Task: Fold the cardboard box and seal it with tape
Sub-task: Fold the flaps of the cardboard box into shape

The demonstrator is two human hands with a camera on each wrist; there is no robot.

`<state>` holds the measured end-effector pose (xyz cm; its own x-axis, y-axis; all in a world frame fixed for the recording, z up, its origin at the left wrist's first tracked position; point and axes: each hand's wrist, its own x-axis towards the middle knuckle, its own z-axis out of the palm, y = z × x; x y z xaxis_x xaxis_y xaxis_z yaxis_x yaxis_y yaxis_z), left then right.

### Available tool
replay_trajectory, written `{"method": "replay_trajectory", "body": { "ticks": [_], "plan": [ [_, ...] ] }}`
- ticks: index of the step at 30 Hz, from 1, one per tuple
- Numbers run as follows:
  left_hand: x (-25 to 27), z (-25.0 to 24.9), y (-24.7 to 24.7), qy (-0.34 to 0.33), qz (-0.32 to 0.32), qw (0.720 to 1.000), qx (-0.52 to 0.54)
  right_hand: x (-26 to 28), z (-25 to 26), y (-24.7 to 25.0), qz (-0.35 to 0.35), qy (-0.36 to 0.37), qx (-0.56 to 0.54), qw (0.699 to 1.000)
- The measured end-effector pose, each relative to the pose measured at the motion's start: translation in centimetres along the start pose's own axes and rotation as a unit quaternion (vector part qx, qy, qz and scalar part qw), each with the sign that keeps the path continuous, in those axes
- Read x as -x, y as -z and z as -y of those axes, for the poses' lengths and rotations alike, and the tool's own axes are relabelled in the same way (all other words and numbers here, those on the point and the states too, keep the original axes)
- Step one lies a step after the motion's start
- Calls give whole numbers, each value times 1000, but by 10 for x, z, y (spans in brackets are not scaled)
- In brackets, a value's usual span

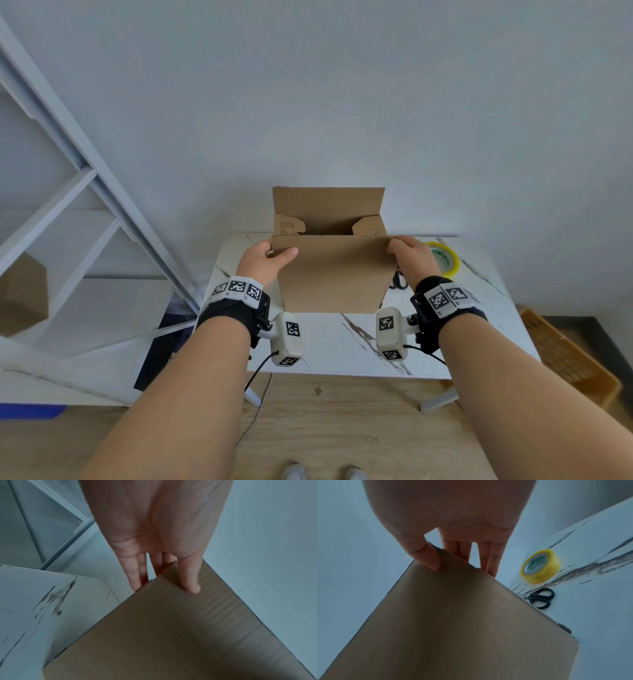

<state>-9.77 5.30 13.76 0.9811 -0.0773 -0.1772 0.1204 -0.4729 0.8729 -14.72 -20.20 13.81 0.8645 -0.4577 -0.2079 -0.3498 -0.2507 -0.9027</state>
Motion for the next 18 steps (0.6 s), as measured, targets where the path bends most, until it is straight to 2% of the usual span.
{"method": "replay_trajectory", "body": {
  "ticks": [6, 11, 14, 18],
  "plan": [
    [-13, 11, -3, 16, -53, 998, -42, -5, -5, 3, -6, 26, 64, 998],
    [-18, 5, -6, 13, -84, 990, -109, -9, 2, -1, -8, 53, 183, 982],
    [-18, -2, -7, 7, -97, 982, -159, -13, 6, -3, -10, 44, 214, 976],
    [-20, -2, -8, 5, -92, 982, -166, -16, 2, -6, 11, -19, 185, 983]
  ]
}}
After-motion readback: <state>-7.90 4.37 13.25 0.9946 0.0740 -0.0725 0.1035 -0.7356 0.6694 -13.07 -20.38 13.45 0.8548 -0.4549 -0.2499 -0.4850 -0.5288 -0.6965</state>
